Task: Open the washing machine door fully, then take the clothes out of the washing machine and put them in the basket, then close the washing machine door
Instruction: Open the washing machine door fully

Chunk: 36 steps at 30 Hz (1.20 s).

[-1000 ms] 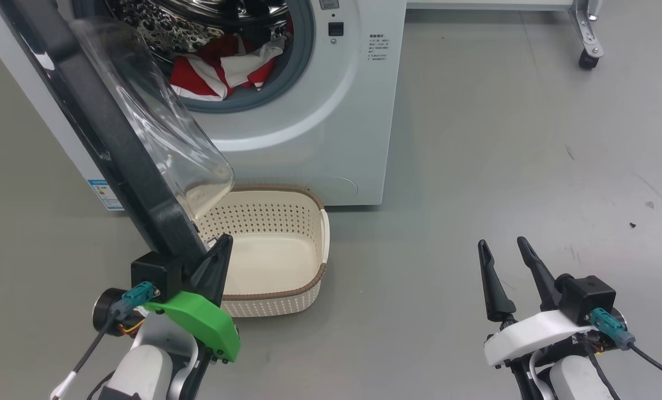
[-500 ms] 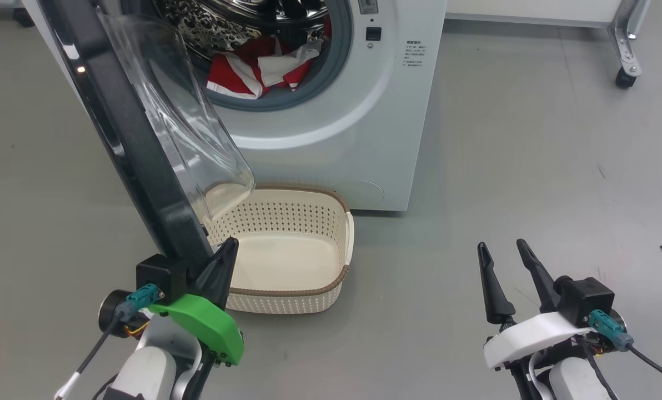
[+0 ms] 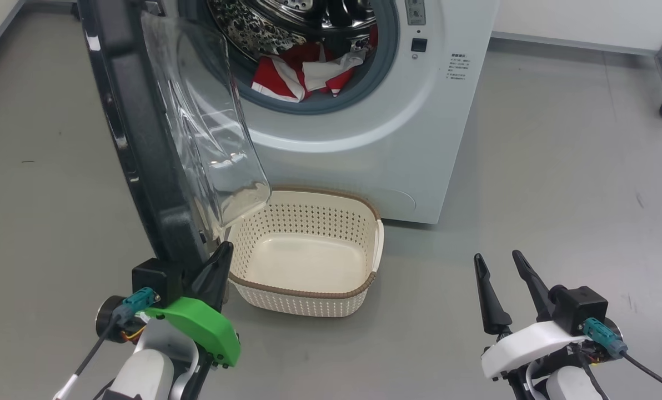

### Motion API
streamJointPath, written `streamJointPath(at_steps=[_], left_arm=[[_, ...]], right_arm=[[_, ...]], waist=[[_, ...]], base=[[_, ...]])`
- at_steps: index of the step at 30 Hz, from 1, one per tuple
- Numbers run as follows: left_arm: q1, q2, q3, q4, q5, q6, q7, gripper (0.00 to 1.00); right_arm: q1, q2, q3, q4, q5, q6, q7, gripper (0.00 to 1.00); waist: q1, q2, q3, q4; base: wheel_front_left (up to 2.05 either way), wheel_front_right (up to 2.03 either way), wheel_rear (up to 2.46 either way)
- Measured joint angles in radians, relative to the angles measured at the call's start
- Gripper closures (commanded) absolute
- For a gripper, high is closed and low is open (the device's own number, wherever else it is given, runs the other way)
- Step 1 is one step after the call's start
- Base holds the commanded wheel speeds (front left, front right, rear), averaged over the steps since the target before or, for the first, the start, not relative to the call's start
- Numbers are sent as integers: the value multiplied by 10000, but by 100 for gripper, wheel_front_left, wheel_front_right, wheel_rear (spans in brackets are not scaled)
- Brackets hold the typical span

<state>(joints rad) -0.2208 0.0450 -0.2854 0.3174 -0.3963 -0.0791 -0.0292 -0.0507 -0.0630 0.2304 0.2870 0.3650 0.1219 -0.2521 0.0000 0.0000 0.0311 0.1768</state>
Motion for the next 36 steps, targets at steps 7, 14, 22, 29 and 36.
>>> streamJointPath(at_steps=[7, 14, 22, 29, 36], left_arm=[[12, 8, 119, 38, -12, 36, -40, 100], [16, 69, 320, -25, -88, 127, -75, 100], [16, 148, 727, -90, -249, 259, -178, 100], [16, 274, 1035, -144, -500, 391, -293, 100], [14, 328, 1457, -276, -690, 504, -460, 100]], right_arm=[[2, 8, 119, 21, 0, 2, 0, 0], [3, 15, 251, 13, -12, 2, 0, 0], [-10, 13, 314, 10, -42, 2, 0, 0], [-35, 2, 337, 10, -73, 2, 0, 0], [-202, -33, 397, 10, -125, 2, 0, 0]], waist=[[0, 0, -137, 429], [0, 0, -64, 740], [0, 0, 347, 964], [0, 0, 637, 1099], [0, 0, 939, 1209]], base=[[0, 0, 0], [0, 0, 0], [0, 0, 0], [0, 0, 0], [0, 0, 0]])
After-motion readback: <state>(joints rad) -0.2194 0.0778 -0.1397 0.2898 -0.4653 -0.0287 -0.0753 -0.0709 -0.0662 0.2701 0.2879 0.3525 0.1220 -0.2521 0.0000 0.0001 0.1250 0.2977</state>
